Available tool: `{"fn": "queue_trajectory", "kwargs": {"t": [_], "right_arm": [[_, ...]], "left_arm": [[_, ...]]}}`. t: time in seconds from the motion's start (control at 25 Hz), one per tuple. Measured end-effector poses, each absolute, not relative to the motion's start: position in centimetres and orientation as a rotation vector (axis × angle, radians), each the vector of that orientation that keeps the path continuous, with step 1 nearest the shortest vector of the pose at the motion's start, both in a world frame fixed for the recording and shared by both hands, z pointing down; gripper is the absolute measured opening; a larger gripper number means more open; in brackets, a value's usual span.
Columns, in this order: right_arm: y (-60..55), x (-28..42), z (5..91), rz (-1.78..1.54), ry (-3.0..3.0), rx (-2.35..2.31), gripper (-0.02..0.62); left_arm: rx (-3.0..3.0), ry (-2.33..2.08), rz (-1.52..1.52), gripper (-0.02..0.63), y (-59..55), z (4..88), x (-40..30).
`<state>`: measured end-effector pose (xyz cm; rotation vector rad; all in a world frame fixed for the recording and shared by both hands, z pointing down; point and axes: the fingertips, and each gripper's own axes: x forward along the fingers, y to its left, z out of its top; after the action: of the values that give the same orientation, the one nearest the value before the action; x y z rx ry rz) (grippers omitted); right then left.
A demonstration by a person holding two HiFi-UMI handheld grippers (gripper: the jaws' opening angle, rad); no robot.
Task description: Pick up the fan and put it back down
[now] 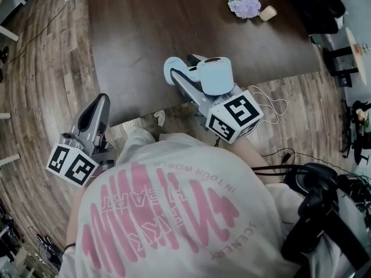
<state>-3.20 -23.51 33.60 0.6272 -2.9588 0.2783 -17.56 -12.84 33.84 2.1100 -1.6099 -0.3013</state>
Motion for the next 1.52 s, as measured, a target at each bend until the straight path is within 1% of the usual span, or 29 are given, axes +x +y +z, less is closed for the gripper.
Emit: {"fn": "queue_trajectory", "kwargs": {"t": [0.6,0.96,1.16,1.52], "right_arm": [[-22.3,-0.8,34.7,0.311,-2.945,0.583,0.218],[-22.4,-0.8,34.9,0.310,-2.943,0.574,0.218],[-22.4,-1.0,35.1,0.305,-2.936,0.566,0.218],[-22.6,-1.7,35.8,0.300,-2.932,0.543,0.218]], "left_arm": [[2.105,-1.641,-0.273,0.018,-10.2,34.6,-15.5],[2.116,-1.636,-0.250,0.018,-10.3,34.8,-15.3],[2.114,-1.626,-0.189,0.018,-10.4,35.4,-15.0],[2.130,-1.639,-0.239,0.018,-10.5,35.2,-15.2]]}}
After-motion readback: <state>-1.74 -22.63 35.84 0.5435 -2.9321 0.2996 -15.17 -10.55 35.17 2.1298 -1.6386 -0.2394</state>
